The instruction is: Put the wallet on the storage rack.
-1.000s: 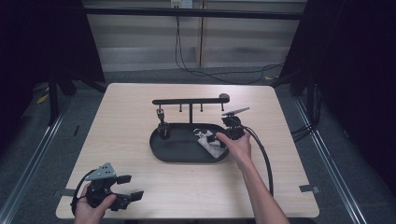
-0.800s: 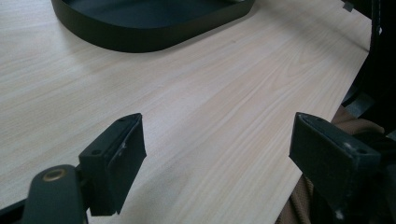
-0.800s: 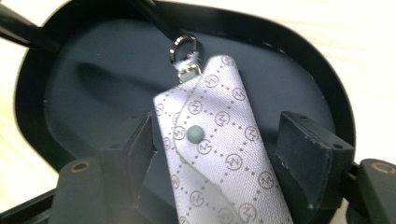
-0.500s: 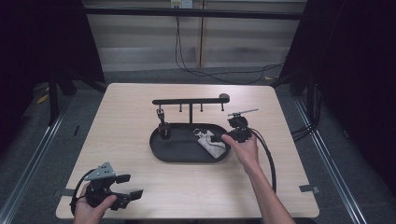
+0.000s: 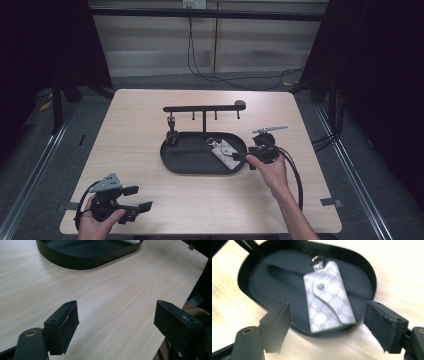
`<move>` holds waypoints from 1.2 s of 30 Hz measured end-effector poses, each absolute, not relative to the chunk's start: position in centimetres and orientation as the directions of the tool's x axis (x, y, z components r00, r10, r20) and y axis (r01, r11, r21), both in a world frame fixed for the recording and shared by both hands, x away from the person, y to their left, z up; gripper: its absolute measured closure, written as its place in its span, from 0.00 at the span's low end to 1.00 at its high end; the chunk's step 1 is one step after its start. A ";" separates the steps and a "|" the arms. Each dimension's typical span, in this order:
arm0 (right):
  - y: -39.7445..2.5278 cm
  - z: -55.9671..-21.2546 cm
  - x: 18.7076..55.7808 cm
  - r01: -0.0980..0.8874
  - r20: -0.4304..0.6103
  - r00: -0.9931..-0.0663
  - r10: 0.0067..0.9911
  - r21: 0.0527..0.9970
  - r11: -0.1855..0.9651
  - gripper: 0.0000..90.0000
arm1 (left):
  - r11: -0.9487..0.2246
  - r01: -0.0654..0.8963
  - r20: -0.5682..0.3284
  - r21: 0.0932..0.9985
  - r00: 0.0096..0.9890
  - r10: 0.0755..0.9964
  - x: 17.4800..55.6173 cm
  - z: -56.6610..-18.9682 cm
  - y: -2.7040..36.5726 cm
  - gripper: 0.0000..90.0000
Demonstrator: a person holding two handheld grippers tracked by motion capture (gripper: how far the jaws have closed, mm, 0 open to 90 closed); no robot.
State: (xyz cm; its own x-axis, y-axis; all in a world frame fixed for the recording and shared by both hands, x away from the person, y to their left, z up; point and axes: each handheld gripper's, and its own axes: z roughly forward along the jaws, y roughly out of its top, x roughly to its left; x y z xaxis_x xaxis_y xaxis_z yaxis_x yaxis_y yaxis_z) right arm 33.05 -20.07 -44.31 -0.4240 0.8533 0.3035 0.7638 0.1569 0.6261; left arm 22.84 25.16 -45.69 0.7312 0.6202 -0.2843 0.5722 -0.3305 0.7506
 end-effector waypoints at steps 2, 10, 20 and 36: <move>-20.4 -44.5 32.6 0.760 0.305 -0.423 0.853 0.633 0.150 0.25 | -0.329 0.574 -0.286 0.750 0.730 0.621 22.9 -45.7 25.3 0.22; -21.9 -44.7 29.9 0.734 0.283 -0.419 0.863 0.665 0.138 0.25 | -0.318 0.583 -0.293 0.748 0.720 0.629 23.0 -45.7 25.4 0.22; -23.2 -44.0 26.5 0.711 0.259 -0.430 0.865 0.688 0.148 0.25 | -0.318 0.584 -0.293 0.747 0.719 0.631 22.9 -45.7 25.4 0.22; -26.6 -44.9 22.0 0.711 0.216 -0.394 0.894 0.687 0.148 0.24 | -0.312 0.584 -0.298 0.749 0.718 0.630 22.7 -45.7 25.2 0.22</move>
State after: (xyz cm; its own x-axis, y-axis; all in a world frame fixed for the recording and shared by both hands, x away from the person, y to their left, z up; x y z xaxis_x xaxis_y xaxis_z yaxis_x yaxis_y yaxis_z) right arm 21.99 -26.59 -44.89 -0.3939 0.8935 0.2155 0.7114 0.1479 0.6871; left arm 22.69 25.21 -45.68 0.7176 0.6296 -0.2977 0.5843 -0.3118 0.7492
